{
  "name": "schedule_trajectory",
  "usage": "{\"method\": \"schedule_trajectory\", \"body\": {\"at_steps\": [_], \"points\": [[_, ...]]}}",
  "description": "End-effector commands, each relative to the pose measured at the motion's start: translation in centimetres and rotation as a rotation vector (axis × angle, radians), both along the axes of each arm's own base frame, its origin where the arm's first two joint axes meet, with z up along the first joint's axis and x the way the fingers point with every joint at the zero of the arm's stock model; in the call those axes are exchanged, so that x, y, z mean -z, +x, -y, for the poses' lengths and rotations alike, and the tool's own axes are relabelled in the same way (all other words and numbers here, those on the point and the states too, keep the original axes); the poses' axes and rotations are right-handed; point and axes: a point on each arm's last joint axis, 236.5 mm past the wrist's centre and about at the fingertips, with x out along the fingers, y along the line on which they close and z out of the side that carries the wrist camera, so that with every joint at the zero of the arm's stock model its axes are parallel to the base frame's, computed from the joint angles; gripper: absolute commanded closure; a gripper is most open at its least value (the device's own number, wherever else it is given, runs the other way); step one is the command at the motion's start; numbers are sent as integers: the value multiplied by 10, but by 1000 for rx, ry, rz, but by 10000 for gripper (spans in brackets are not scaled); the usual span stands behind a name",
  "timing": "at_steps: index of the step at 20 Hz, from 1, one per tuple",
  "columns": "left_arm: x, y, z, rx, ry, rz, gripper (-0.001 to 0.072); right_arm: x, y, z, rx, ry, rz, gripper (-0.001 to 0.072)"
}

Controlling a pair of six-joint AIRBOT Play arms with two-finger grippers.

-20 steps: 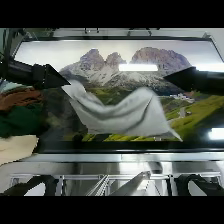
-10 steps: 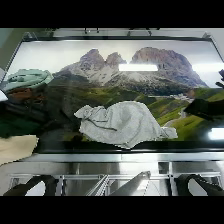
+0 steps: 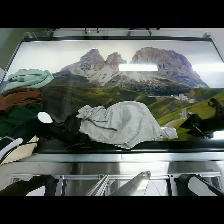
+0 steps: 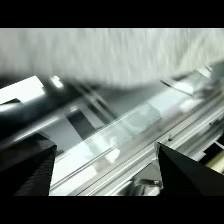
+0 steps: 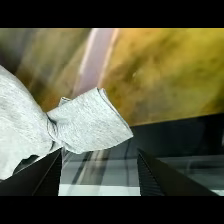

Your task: Fold the shirts.

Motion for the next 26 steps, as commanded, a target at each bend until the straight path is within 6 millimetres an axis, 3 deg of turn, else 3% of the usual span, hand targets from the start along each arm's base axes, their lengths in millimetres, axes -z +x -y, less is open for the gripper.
{"method": "schedule_trajectory", "body": {"at_steps": [1, 3, 7, 9, 10, 11, 12, 13, 15, 17, 19, 20, 24, 26], "points": [[25, 41, 13, 2, 47, 69, 15, 19, -1, -19, -7, 119, -25, 213], [29, 64, 17, -4, 43, 73, 15, 28, 1, -21, 1, 147, -43, 213], [30, 84, 27, 37, 13, 29, 19, 41, 2, -35, -16, 228, -69, 214], [27, 94, 30, 49, 3, 33, 376, 44, 7, -52, -50, 284, -55, 215], [24, 98, 32, 53, -2, 39, 526, 43, 12, -64, -65, 320, -41, 251], [21, 101, 33, 58, -8, 46, 649, 40, 18, -78, -91, 360, -10, 459], [16, 102, 34, 67, -16, 45, 696, 35, 24, -90, -109, 392, 22, 655], [10, 100, 34, 82, -27, 32, 691, 29, 31, -99, -117, 420, 59, 692], [-11, 92, 32, 136, -69, -18, 691, 5, 45, -108, -135, 486, 137, 693], [-43, 87, 26, 184, -113, -24, 691, -32, 56, -105, -177, 521, 217, 693], [-81, 98, 15, 176, -137, 66, 691, -86, 75, -91, -187, 513, 355, 693], [-105, 106, 9, 160, -155, 133, 691, -122, 88, -82, -172, 490, 467, 693], [-260, 127, -9, 39, -394, 483, 689, -273, 119, -26, -71, 165, 942, 693], [-333, 130, -24, -31, -470, 689, 689, -361, 110, -13, -8, -26, 1196, 693]]}}
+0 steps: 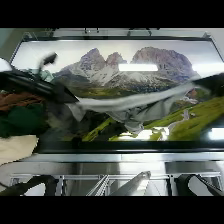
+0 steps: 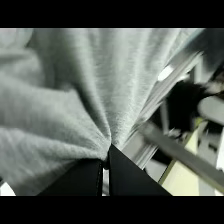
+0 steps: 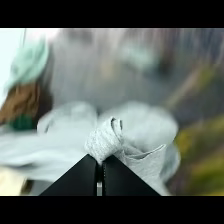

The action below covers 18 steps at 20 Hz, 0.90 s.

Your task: Fold the shirts.

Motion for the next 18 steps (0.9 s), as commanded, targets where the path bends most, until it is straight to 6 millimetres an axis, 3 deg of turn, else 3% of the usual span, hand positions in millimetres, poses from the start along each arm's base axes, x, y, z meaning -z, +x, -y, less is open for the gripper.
{"method": "schedule_trajectory", "body": {"at_steps": [1, 4, 6, 8, 10, 12, 15, 18], "points": [[-133, -8, -20, -93, -185, 324, 689, -165, -24, 11, 221, -157, 473, 693], [-202, -23, -30, -158, -217, 549, 687, -275, -92, -31, 258, -199, 869, 693], [-225, -37, -33, -178, -184, 644, 687, -314, -133, -46, 320, -268, 1049, 693], [-234, -50, -29, -173, -171, 690, 686, -331, -160, -56, 360, -355, 1163, 692], [-234, -54, -25, -146, -168, 702, 686, -330, -162, -59, 350, -382, 1177, 692], [-223, -49, -19, -105, -182, 653, 686, -317, -142, -53, 312, -367, 1119, 692], [-195, -23, -8, -49, -225, 528, 686, -281, -93, -33, 233, -314, 972, 692], [-149, 18, 1, -4, -261, 384, 687, -231, -26, -19, 136, -238, 829, 692]]}}
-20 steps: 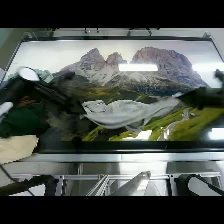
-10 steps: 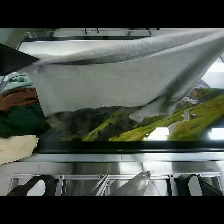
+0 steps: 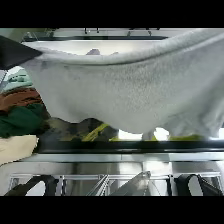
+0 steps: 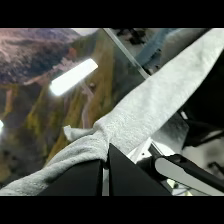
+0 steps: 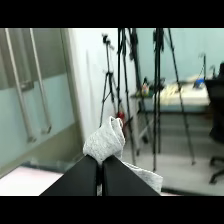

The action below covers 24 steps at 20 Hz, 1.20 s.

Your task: Fold the shirts.

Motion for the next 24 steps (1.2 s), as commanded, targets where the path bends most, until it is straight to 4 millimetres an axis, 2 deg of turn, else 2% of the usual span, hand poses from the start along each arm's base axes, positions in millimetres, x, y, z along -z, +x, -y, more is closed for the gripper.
{"method": "schedule_trajectory", "body": {"at_steps": [1, 2, 3, 6, 8, 9, 10, 11, 12, 14, 16, 18, 20, 22, 24], "points": [[55, 42, 12, 88, -20, -131, 690, 60, 71, 5, -125, 17, -151, 692], [78, 57, 13, 102, -15, -166, 690, 84, 95, -1, -167, 25, -200, 692], [109, 75, 9, 86, 20, -217, 691, 113, 123, -9, -206, 40, -260, 692], [202, 132, -16, -58, 139, -336, 691, 209, 200, -22, -185, 71, -441, 692], [240, 158, -29, -125, 136, -383, 690, 253, 229, -22, -150, 105, -520, 686], [257, 168, -36, -157, 132, -409, 685, 268, 234, -20, -149, 113, -549, 520], [269, 175, -42, -175, 128, -428, 439, 277, 237, -17, -146, 119, -567, 307], [277, 183, -52, -200, 119, -456, 113, 278, 237, -11, -140, 121, -572, 295], [280, 191, -64, -229, 106, -486, -5, 275, 232, -3, -140, 114, -573, 296], [282, 196, -92, -248, 115, -513, -5, 280, 212, 23, -116, 121, -667, 296], [292, 186, -126, -277, 197, -571, -4, 313, 176, 57, -66, 93, -875, 297], [315, 164, -150, -280, 304, -657, -4, 362, 128, 85, -21, 92, -1109, 339], [345, 132, -151, -233, 360, -772, -1, 408, 82, 95, -3, 145, -1267, 351], [380, 107, -137, -202, 385, -855, 15, 448, 48, 97, 39, 244, -1351, 350], [406, 104, -125, -227, 395, -864, 15, 482, 26, 90, 71, 316, -1410, 351]]}}
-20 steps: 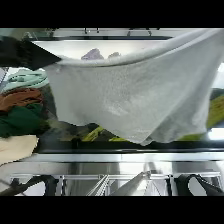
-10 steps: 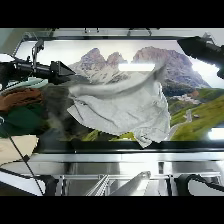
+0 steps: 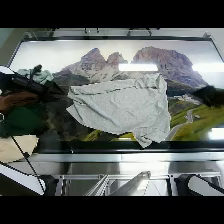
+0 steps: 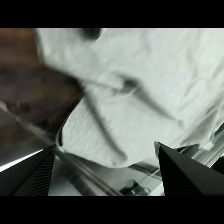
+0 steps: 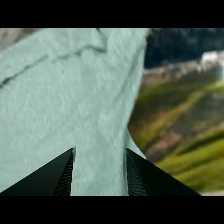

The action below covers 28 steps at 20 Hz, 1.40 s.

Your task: Fold the shirts.

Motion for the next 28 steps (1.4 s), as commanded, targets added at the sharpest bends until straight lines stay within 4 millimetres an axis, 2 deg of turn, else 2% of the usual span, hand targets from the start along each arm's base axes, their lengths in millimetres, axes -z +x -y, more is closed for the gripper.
{"method": "schedule_trajectory", "body": {"at_steps": [1, 3, 5, 7, 10, 11, 12, 13, 14, 15, 20, 23, 24, 25, 26, 28], "points": [[50, -14, 7, -22, 77, -45, 15, 61, -58, -11, 74, 74, -183, 350], [64, -3, 13, -49, 116, -4, 16, 78, -73, -26, 87, 133, -226, 351], [71, -5, 23, -31, 126, 2, 41, 92, -82, -29, 107, 136, -257, 351], [76, -17, 32, 48, 140, 1, 409, 99, -84, -28, 130, 131, -265, 350], [81, -35, 30, 140, 194, -37, 442, 105, -84, -27, 135, 135, -280, 348], [81, -41, 28, 161, 198, -57, 624, 109, -87, -29, 131, 146, -296, 339], [79, -47, 28, 175, 187, -77, 699, 113, -90, -33, 125, 166, -317, 337], [77, -52, 27, 179, 174, -95, 699, 119, -95, -40, 110, 185, -345, 300], [75, -57, 25, 183, 162, -116, 699, 124, -99, -48, 90, 204, -372, 230], [73, -61, 21, 182, 151, -134, 699, 129, -103, -58, 60, 217, -399, 214], [63, -76, 4, 152, 106, -209, 699, 151, -118, -111, -113, 219, -501, 214], [59, -84, 6, 175, 87, -239, 699, 158, -118, -127, -138, 230, -518, 218], [57, -86, 7, 181, 82, -246, 699, 157, -117, -128, -136, 235, -514, 232], [56, -88, 7, 187, 77, -254, 699, 156, -116, -127, -137, 238, -513, 364], [55, -91, 7, 192, 75, -262, 700, 155, -118, -127, -151, 237, -515, 423], [52, -96, 7, 205, 61, -282, 700, 149, -122, -127, -172, 263, -513, 422]]}}
